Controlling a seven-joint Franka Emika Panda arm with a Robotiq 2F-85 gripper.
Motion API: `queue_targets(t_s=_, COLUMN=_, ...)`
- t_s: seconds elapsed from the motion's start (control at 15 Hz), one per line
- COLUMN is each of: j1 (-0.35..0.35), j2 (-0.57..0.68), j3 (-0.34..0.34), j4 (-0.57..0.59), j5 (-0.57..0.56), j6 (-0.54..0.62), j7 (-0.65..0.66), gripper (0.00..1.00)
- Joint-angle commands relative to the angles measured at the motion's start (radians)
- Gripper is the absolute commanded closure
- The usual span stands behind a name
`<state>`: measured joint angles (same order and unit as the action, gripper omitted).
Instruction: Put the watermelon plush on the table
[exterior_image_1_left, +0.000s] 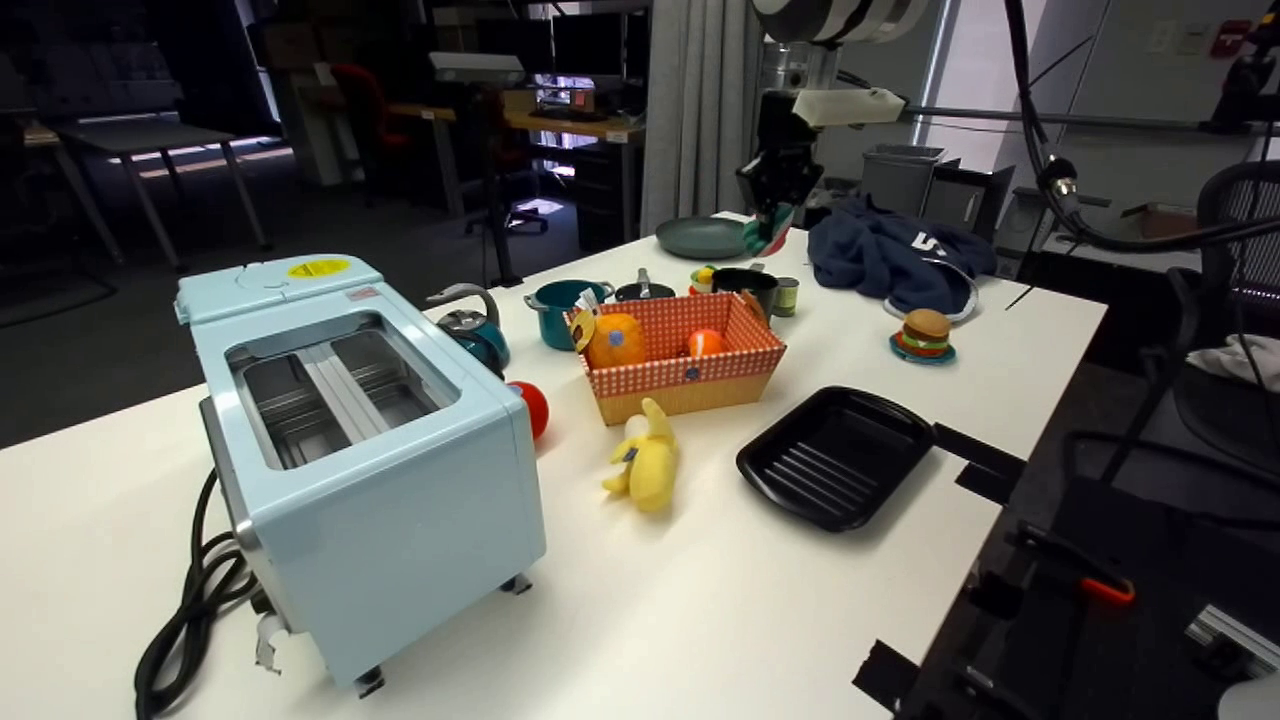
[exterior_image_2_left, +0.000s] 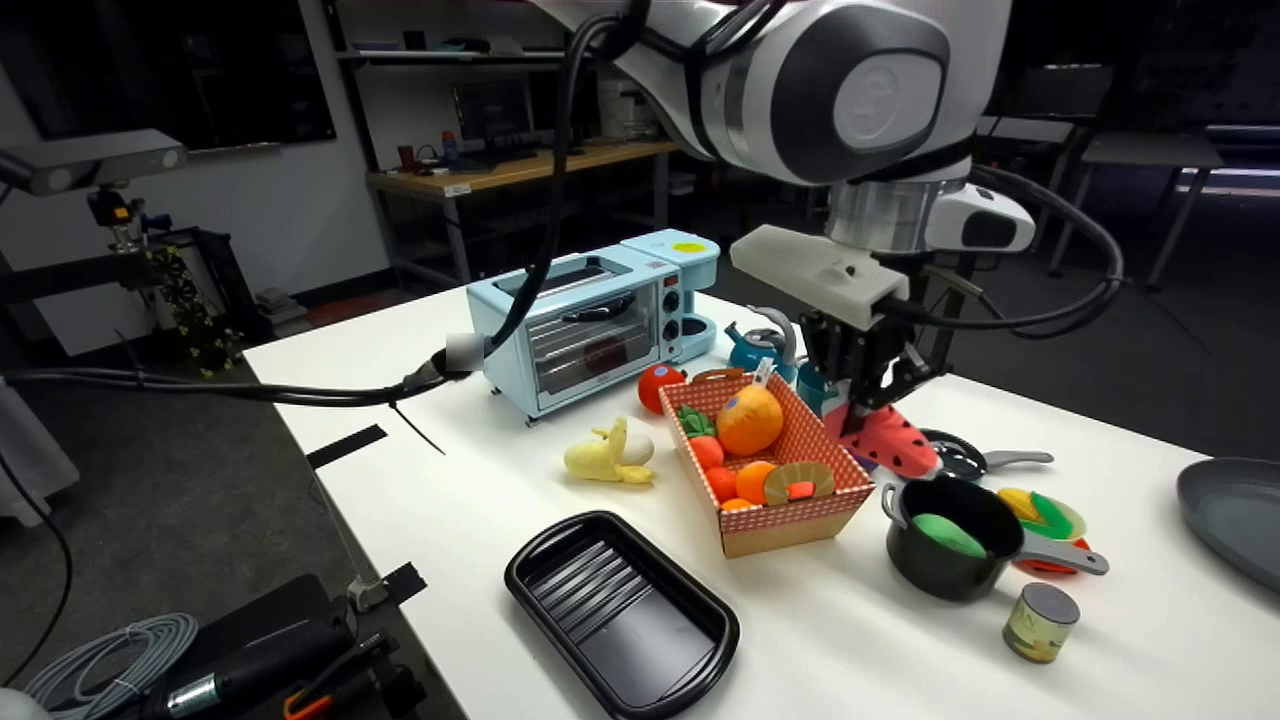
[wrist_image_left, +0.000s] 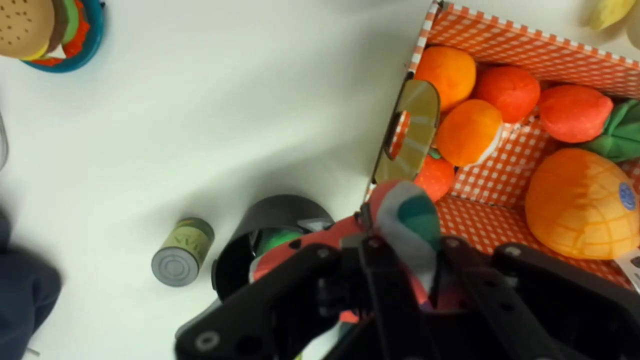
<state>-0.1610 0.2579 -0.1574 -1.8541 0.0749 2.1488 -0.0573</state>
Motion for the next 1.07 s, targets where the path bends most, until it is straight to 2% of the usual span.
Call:
queue_targets(t_s=0.0, j1=-0.012, j2=-0.027, j3=-0.007, j4=-0.097, j5=-0.013, j6=0.0, j7=0.027, gripper=0.96)
queue_targets(t_s=0.4, j1=-0.028, j2=-0.006, j3=-0.016, j4=-0.187, j5=0.008, j6=0.009, j7=0.016, gripper=0.96)
queue_targets(t_s=0.53, j1=-0.032, j2=-0.007, j3=-0.014, j4=-0.195, j5=0.023, j6=0.003, j7=0.015, gripper=0.58)
queue_targets(t_s=0.67, j1=-0.032, j2=-0.008, j3=-0.013, j4=-0.196, j5=0.03, j6=-0.001, j7=0.01, gripper=0.46)
queue_targets(t_s=1.0, j1=-0.029, j2=-0.018, j3=-0.007, j4=-0.194, j5=0.034, j6=-0.003, j7=0.0, gripper=0.08)
